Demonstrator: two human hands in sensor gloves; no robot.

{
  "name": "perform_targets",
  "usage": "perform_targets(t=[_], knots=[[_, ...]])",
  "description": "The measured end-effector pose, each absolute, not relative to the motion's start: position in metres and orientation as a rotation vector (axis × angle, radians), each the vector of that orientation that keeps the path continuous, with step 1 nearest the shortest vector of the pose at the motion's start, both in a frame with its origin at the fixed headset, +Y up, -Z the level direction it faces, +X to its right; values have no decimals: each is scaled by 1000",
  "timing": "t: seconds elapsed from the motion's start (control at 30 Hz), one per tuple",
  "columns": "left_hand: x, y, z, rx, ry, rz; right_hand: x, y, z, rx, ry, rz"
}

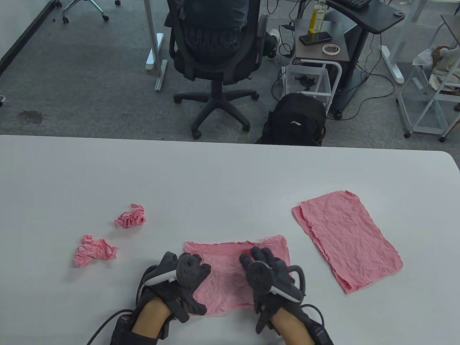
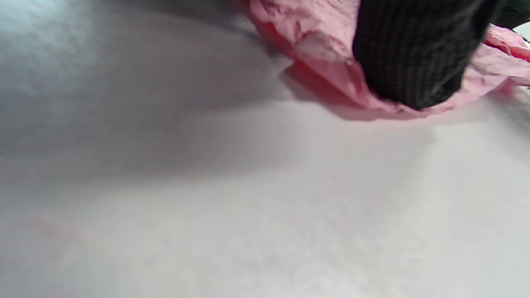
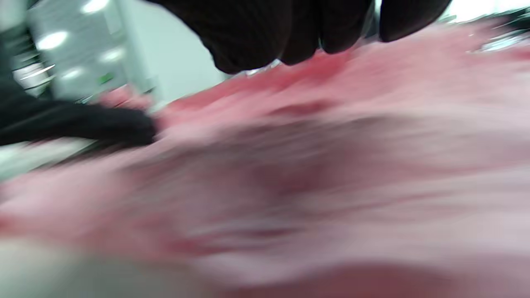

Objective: Flatten crumpled papers and stack

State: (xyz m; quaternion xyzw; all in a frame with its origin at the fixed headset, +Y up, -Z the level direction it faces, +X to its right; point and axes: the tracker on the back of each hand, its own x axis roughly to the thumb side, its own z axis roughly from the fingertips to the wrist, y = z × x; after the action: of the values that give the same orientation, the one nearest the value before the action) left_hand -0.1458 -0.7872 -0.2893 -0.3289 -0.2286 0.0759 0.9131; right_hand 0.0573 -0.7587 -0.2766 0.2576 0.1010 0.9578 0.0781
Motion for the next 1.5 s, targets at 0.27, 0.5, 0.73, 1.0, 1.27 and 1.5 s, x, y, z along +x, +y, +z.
perform_targets(t=[0.27, 0.5, 0.73, 1.0, 1.27, 1.5], knots=[[-139, -787, -289, -694, -486, 139, 109, -787, -325, 274, 597, 2794], [-140, -787, -287, -675, -486, 145, 149, -786, -330, 122, 529, 2775], [-143, -786, -289, -654, -437, 129, 118, -771, -303, 428, 376, 2836], [-151, -789, -293, -658, -402, 174, 64, -786, -291, 708, 684, 2867], [-154, -789, -290, -690, -395, 181, 172, -786, -310, 10, 599, 2694], [-155, -789, -291, -696, -395, 170, 110, -767, -293, 455, 366, 2857]])
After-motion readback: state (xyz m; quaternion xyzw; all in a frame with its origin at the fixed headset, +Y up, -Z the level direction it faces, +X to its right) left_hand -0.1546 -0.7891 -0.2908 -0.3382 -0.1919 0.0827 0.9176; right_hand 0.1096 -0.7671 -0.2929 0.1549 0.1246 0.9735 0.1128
